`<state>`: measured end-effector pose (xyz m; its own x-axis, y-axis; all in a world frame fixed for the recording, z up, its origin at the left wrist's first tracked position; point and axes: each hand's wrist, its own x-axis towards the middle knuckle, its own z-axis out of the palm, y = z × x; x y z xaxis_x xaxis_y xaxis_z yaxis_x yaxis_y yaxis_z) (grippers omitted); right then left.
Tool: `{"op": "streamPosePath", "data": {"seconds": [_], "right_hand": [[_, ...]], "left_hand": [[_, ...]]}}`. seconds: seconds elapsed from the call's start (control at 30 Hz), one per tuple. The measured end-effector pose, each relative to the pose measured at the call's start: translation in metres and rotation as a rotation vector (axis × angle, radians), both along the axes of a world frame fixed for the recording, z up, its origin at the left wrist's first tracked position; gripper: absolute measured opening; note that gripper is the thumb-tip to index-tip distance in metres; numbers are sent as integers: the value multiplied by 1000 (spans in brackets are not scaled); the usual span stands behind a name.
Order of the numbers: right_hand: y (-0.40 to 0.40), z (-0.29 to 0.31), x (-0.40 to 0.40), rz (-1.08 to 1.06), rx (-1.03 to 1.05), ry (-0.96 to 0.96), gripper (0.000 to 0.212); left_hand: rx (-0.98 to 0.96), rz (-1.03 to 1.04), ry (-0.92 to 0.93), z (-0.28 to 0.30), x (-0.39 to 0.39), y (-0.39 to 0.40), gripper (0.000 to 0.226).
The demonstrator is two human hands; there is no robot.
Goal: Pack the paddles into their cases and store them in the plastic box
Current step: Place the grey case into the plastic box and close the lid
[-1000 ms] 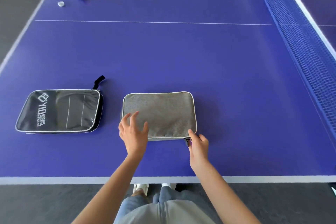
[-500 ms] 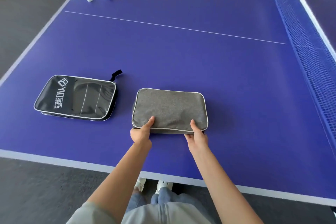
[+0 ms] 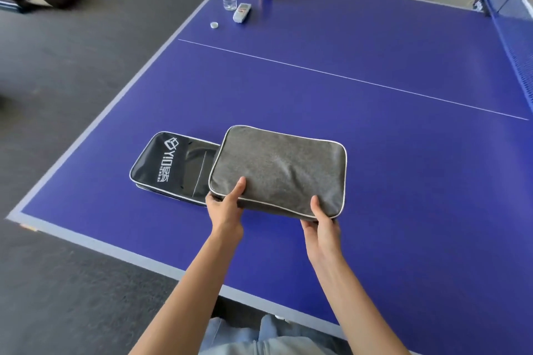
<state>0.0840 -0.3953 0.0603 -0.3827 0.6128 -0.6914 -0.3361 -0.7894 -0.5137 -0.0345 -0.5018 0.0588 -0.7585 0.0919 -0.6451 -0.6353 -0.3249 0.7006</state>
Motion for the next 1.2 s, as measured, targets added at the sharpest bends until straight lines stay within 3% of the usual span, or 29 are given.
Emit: {"op": "streamPosePath", "data": {"seconds": [0.4, 0.67, 0.97, 1.1, 1.2], "right_hand": [[-130, -13, -167, -101, -65, 2, 48], [-168, -26, -195, -138, -55, -127, 46], [-151, -33, -177, 18, -8, -352, 35], [-139, -21, -168, 234, -90, -466, 46], [-138, -22, -161, 482, 33, -646, 54]], "left_hand": [[-110, -148, -41, -10, -180, -116, 55], [-222, -280, -87, -32, -210, -151, 65], [-357, -407, 94, -40, -196, -162, 71], [-405, -415, 46, -38, -206, -158, 71], [-501, -441, -7, -33, -215, -149, 78]]}}
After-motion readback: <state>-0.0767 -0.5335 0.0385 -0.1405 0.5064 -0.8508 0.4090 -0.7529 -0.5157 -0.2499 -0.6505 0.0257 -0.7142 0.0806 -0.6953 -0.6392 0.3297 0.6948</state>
